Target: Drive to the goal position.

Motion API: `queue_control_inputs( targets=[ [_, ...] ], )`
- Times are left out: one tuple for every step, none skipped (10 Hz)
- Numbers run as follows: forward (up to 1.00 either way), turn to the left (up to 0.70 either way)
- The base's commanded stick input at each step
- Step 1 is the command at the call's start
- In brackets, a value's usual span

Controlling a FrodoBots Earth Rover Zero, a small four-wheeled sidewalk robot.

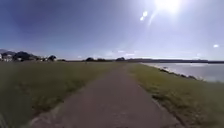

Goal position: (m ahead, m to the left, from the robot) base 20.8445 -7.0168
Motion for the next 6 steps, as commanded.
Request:
queue_control_inputs(
  targets=[
    [0.70, 0.00],
    [0.70, 0.00],
    [0.70, 0.00],
    [0.70, 0.00],
    [0.70, 0.00],
    [0.70, 0.00]
  ],
)
